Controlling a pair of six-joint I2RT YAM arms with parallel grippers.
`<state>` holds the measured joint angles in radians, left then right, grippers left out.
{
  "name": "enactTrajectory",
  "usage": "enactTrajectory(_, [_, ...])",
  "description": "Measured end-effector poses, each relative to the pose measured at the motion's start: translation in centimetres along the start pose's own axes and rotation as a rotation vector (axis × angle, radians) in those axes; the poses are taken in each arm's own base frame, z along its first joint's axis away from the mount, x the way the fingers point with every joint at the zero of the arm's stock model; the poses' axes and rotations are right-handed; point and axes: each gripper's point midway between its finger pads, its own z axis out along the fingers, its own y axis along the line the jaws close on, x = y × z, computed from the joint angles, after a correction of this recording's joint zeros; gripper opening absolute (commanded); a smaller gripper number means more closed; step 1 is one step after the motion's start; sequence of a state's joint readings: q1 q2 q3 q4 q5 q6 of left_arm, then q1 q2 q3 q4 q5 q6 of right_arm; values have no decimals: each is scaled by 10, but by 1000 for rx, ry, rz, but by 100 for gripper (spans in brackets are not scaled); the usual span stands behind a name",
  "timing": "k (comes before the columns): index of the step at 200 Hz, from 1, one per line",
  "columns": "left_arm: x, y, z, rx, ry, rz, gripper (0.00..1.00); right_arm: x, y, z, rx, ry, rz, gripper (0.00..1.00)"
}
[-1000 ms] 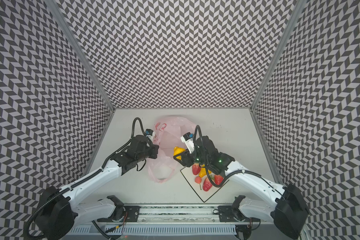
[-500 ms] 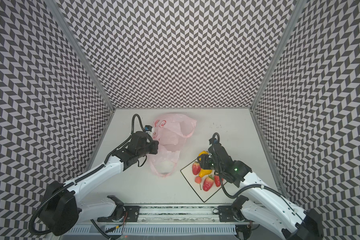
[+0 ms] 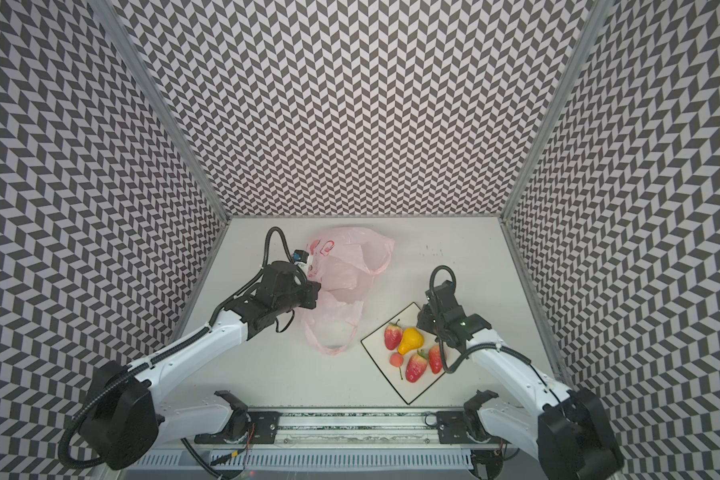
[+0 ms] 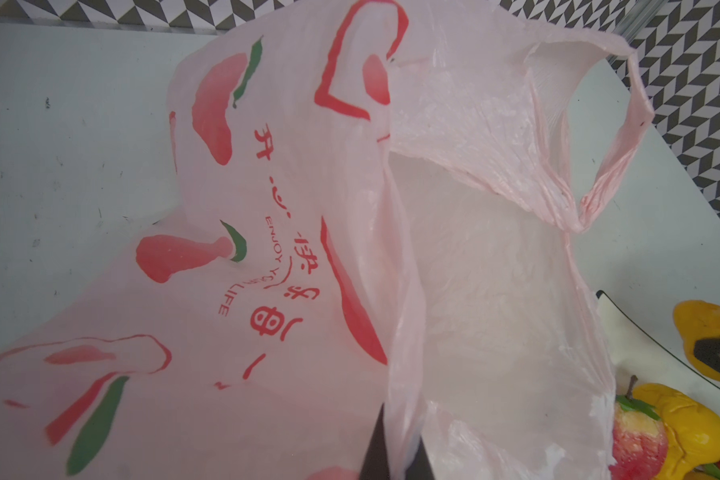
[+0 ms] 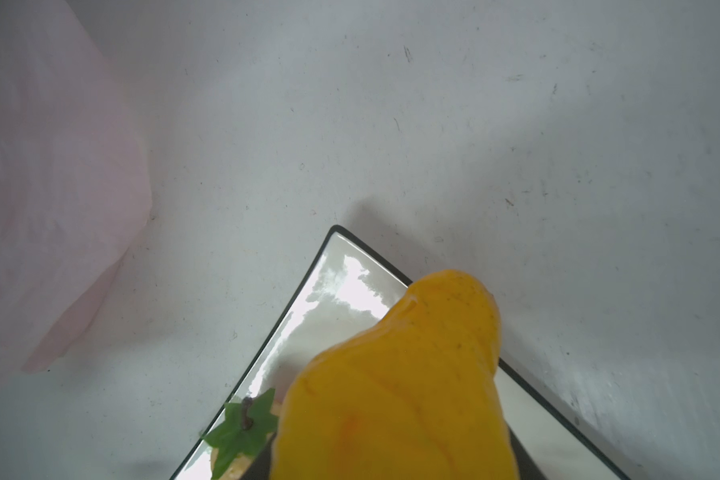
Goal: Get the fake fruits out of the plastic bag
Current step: 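Lower the yellow pear onto the tray and open the right gripper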
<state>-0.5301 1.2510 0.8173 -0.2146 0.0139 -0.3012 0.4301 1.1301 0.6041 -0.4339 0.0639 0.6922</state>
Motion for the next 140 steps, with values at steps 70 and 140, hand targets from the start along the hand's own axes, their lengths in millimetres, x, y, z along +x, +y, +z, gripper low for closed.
enactTrajectory(70, [3,-1,0,4,20,31,0,12,27,30,-108,124,-108,47])
enactTrajectory(140, [-1,-2,0,3,25,47,19,26,18,17,-109,158,-142,88])
